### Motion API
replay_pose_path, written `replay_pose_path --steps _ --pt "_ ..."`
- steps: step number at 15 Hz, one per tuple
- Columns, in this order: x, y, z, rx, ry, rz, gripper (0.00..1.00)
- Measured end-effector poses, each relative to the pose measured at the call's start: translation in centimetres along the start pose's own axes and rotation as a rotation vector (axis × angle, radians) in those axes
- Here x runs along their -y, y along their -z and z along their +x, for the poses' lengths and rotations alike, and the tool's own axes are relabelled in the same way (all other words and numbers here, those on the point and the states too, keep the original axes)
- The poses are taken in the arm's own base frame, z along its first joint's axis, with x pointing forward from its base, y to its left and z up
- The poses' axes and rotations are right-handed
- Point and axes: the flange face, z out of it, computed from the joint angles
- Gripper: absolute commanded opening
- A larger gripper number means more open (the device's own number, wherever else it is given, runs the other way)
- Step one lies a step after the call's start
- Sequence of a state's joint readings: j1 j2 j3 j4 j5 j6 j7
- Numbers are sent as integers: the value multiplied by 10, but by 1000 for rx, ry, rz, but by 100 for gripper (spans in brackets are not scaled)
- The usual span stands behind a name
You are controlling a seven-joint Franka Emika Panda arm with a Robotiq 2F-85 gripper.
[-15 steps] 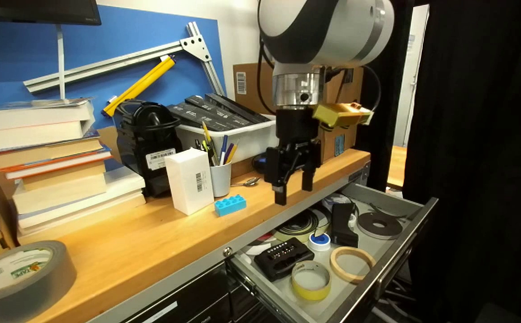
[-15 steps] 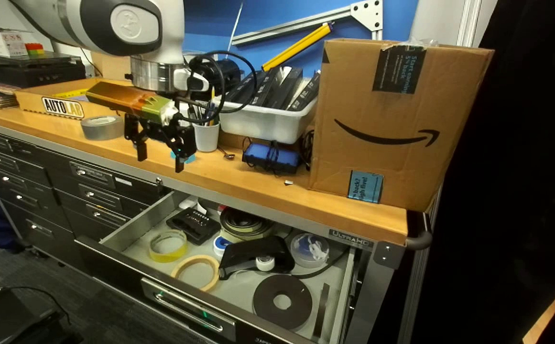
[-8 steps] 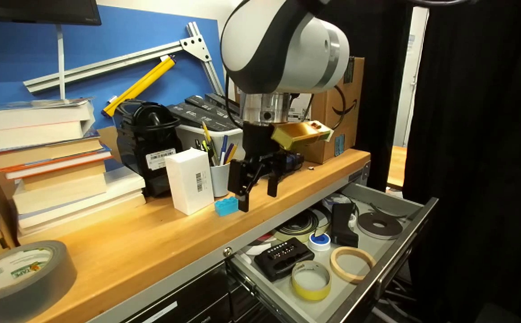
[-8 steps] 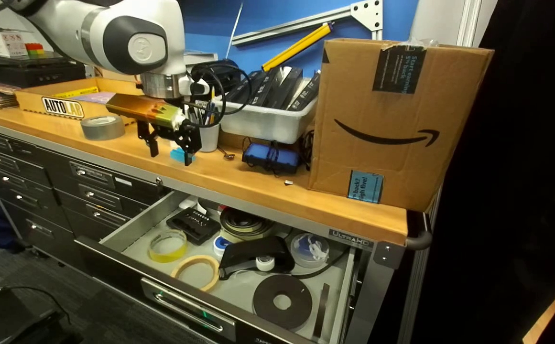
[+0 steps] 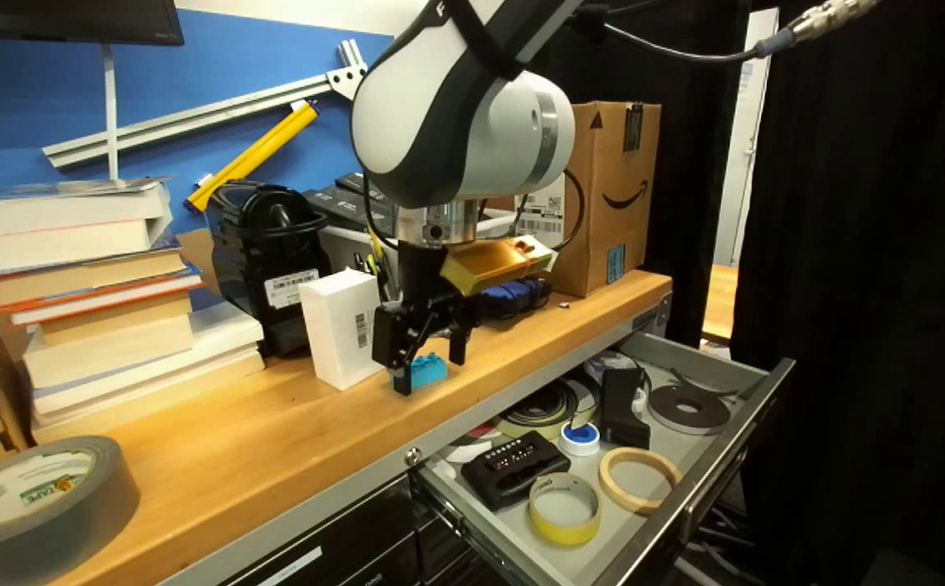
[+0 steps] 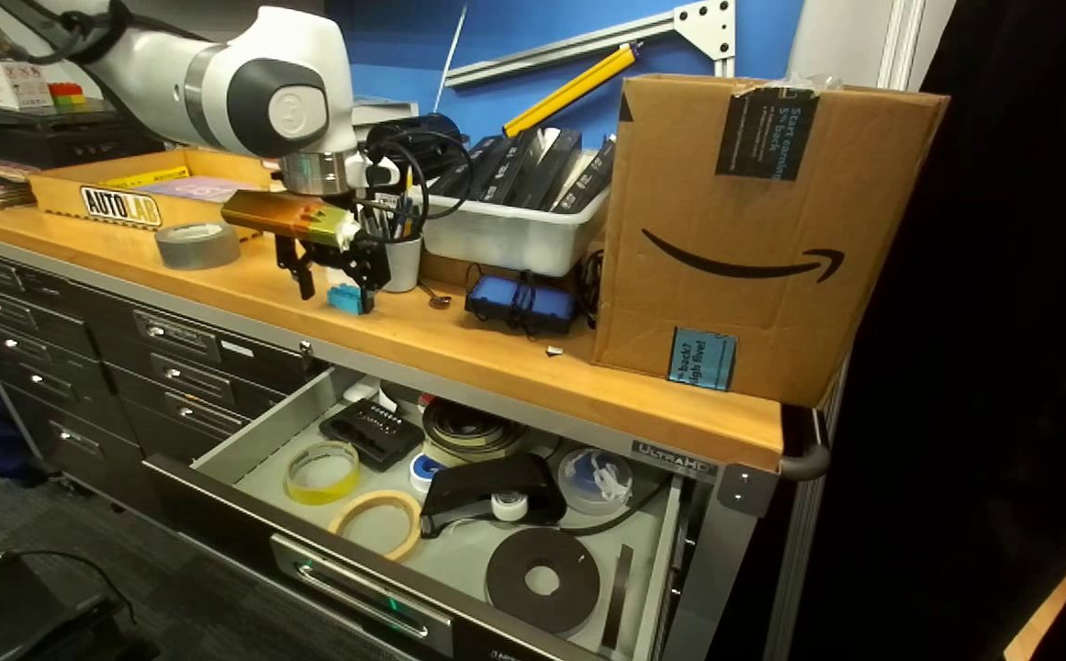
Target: Pick up the blue block from the countertop, put it in the drawer and close the drawer.
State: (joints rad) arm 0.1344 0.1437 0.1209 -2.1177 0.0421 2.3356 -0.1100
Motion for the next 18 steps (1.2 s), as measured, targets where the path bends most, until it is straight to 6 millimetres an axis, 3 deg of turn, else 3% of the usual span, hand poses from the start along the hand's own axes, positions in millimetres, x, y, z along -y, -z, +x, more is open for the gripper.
replay_pose_path --steps 2,3,4,7,12,15,18 --pt "2 -4 7 -7 -5 -17 100" --pt "2 -6 11 -10 -9 -24 75" --pt "2 -7 14 -12 -15 -29 75" --pt "2 -9 21 -25 -37 -51 52" --pt "-6 -4 16 21 -92 -67 52" --pt "-29 5 -10 134 -141 -93 52" --pt "-69 11 -51 199 -242 -105 52"
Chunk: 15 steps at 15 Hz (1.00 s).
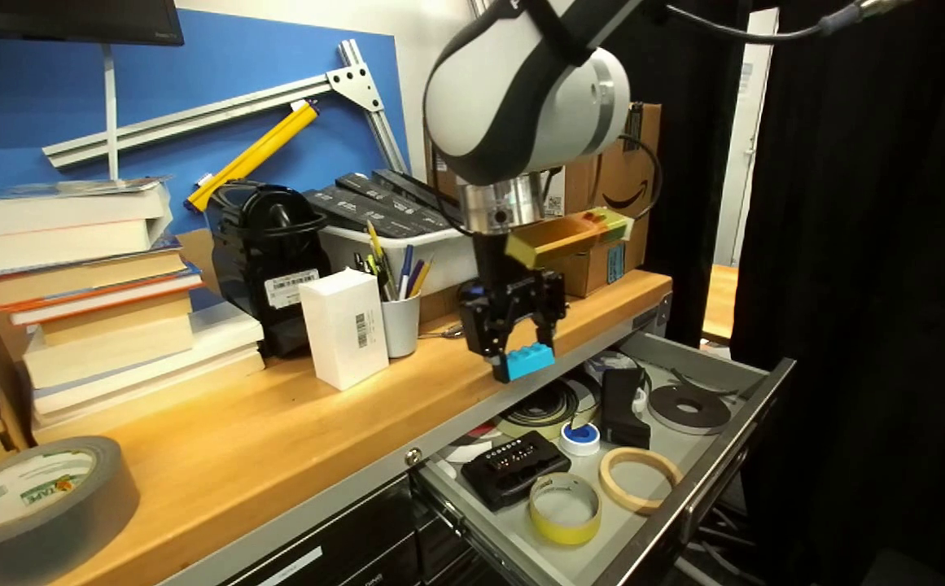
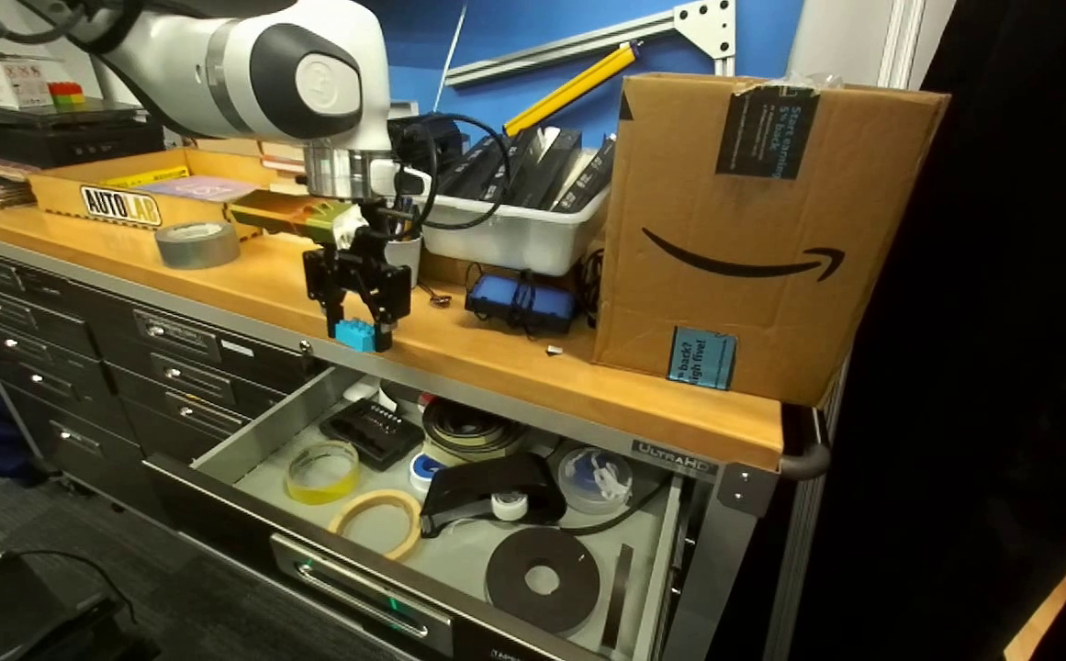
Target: Pick up the blue block from the countertop, put it in the drawer and close the drawer.
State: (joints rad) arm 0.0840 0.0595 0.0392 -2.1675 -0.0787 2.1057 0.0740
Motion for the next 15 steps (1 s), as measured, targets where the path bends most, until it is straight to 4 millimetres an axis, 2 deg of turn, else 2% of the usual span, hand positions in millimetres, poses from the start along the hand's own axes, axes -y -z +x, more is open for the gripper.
replay_pose_path --steps 3,5,6,8,11,15 --pt "-48 -19 -27 9 -114 56 52" --pt "-71 -41 -40 21 -168 112 52" --pt "-79 -52 -46 32 -183 140 86" --pt "-87 -70 -54 48 -202 192 100" --pt "-92 -87 -61 69 -224 265 100" --pt "-106 -95 -73 85 -259 283 100"
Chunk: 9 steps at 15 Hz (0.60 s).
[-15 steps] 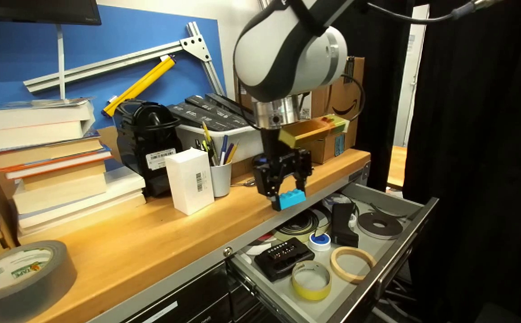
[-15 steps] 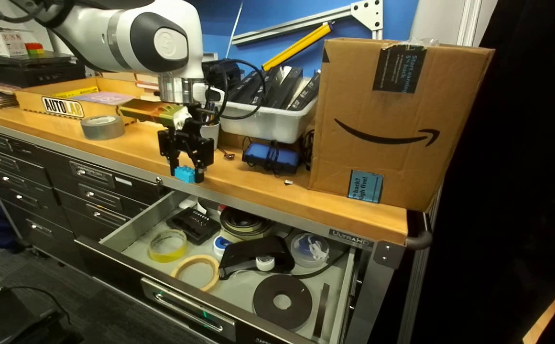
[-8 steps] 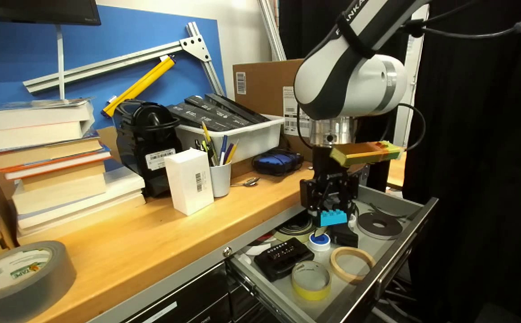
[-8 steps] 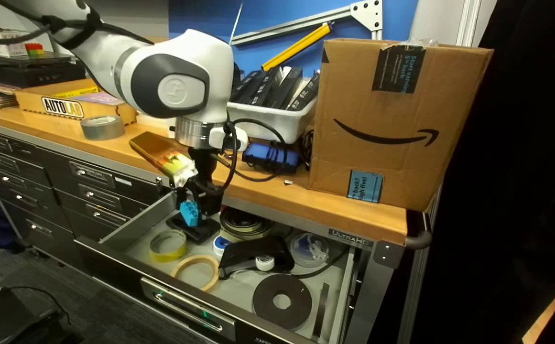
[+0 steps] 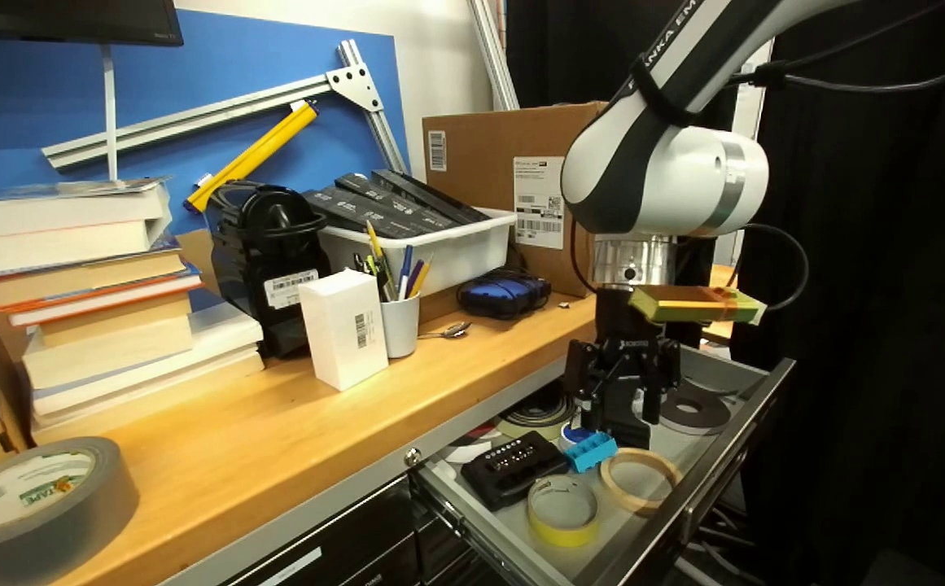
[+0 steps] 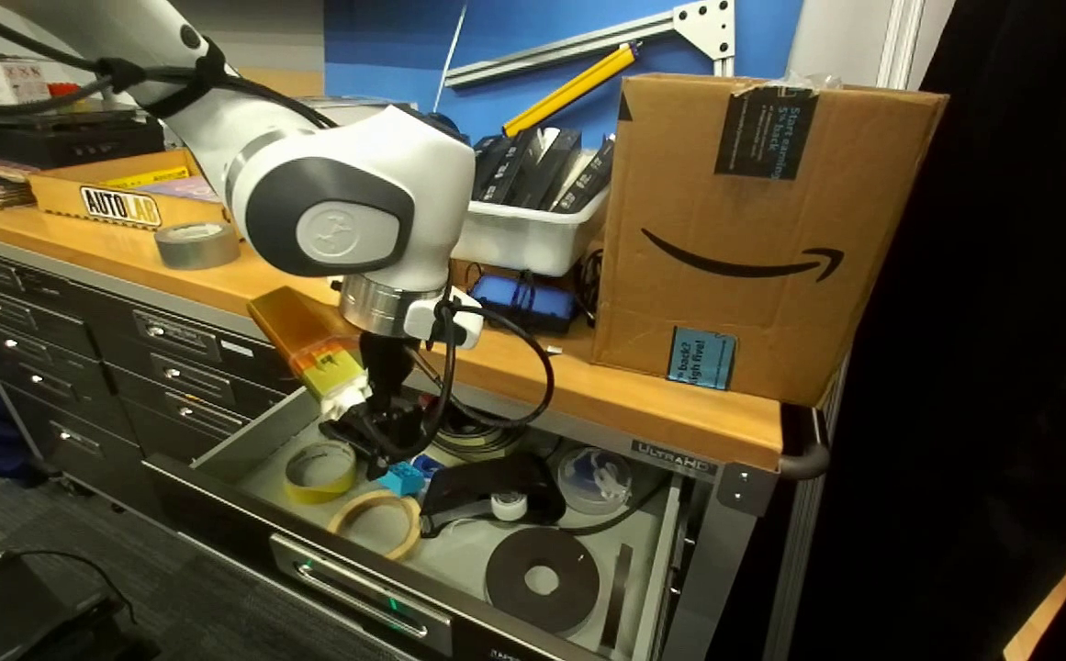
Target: Pick up the blue block from the countertop, put it in the drawer and close the drawer.
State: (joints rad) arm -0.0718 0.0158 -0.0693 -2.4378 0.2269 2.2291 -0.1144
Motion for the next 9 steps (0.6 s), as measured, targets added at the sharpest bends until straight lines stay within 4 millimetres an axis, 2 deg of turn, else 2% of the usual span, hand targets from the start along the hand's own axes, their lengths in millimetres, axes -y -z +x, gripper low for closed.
replay_pose_path --steps 2,5,9 --pt "-14 3 -10 10 -13 11 100" --pt "-41 4 -36 100 -9 26 100" --pt "-80 -8 -64 228 -44 31 100"
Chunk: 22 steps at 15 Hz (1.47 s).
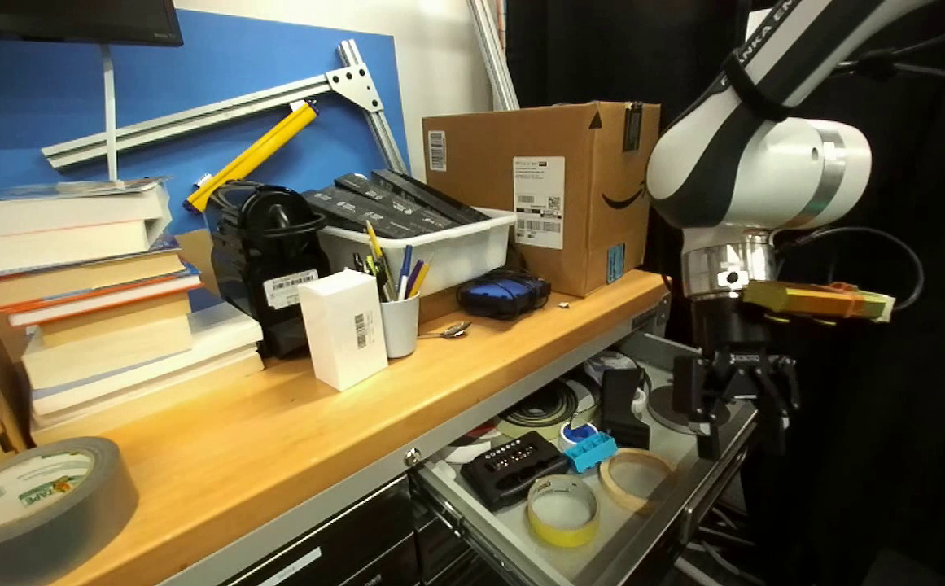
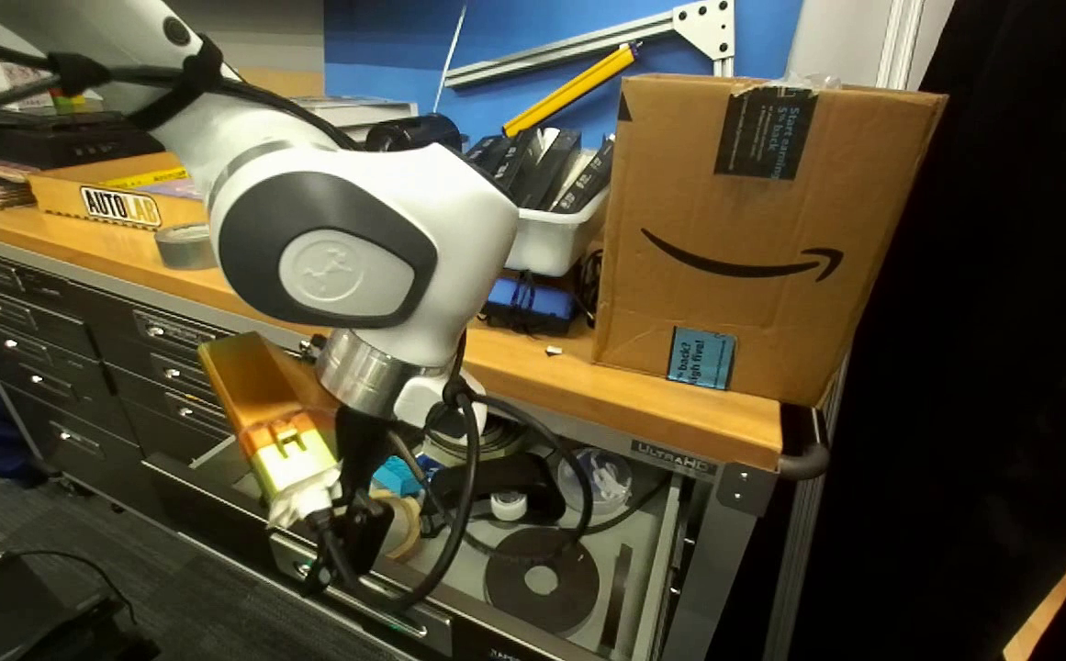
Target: Pick up the blue block from the countertop, put it in the drawer and close the drawer.
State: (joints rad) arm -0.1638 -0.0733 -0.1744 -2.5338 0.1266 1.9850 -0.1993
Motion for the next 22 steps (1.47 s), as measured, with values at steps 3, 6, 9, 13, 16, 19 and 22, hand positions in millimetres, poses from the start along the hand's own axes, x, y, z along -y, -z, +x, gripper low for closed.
replay_pose_path --steps 3,6,9,13,16,19,22 --pt "-31 -17 -14 86 -33 12 100" --pt "-49 -36 -13 141 -68 26 100" --pt "-52 -54 4 99 -132 34 100" --pt "-49 -57 26 -48 -200 58 100" --pt "-32 -47 44 -207 -220 45 100" --pt "2 -35 62 -374 -229 34 100" --pt "42 -25 77 -549 -221 24 100"
